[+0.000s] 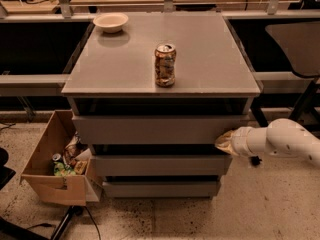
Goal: Close top drawer
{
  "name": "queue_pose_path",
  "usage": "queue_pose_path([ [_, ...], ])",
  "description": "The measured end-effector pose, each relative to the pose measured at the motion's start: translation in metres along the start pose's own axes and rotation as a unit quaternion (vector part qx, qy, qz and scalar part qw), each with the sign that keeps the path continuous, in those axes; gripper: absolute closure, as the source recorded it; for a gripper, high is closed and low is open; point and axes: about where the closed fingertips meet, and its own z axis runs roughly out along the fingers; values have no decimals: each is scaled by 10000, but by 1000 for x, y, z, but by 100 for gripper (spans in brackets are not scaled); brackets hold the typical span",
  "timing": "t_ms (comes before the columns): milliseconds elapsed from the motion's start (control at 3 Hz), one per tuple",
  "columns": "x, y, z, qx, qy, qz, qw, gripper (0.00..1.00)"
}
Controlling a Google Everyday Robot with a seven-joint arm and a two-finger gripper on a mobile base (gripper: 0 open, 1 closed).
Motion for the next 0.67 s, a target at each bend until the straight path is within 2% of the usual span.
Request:
queue_pose_path([
  [667, 0, 0, 0, 0, 0, 0, 10000, 35],
])
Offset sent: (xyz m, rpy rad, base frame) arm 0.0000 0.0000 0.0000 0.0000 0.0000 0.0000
